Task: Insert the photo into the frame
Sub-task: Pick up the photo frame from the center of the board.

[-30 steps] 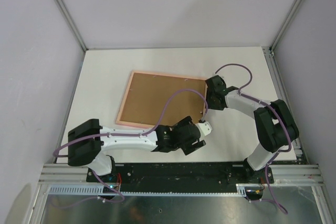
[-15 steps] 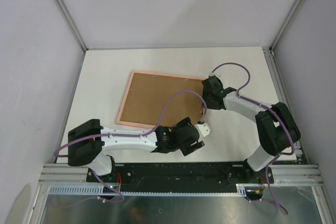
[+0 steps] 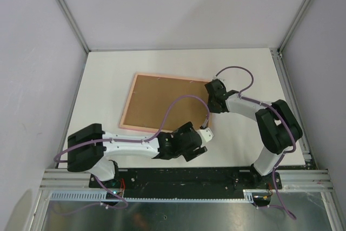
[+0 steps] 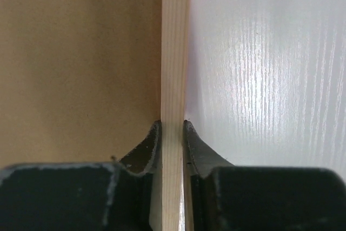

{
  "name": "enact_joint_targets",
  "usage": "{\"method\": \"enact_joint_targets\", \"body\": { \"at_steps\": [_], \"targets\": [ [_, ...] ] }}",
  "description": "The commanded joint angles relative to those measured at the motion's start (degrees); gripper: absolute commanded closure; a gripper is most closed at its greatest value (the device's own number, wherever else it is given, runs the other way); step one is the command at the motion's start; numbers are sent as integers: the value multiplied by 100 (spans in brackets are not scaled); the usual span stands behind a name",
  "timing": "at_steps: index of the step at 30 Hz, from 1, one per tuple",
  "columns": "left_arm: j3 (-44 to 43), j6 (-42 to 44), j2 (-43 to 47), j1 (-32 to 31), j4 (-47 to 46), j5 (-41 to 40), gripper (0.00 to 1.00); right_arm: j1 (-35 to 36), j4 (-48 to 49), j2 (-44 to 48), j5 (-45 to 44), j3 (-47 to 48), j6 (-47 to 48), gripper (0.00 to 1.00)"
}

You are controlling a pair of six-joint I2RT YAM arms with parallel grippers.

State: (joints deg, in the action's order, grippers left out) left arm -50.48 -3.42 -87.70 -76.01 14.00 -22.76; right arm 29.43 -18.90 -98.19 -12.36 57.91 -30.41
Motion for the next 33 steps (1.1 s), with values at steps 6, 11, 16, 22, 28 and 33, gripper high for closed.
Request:
{"method": "enact_joint_targets", "body": {
  "at_steps": [6,11,16,22,28,33],
  "targets": [
    [-110,467,-188,-99,-920,-596,4,-67,-220,248,-43,182,69,100],
    [-298,1025,-677,-454,-1272,-1266,3,-304,-711,529,148,421,233,100],
    [-272,1471,-929,-652,-1929,-1869,1,-453,-1097,604,301,720,352,100],
    [-160,2262,-1290,-768,-2732,-2399,0,-465,-1451,672,407,1036,378,100],
    [144,3205,-1646,-781,-3887,-2867,1,-469,-1654,699,533,1187,357,100],
    [358,3969,-1966,-740,-4923,-3110,2,-469,-1768,720,594,1303,348,100]
  ]
}}
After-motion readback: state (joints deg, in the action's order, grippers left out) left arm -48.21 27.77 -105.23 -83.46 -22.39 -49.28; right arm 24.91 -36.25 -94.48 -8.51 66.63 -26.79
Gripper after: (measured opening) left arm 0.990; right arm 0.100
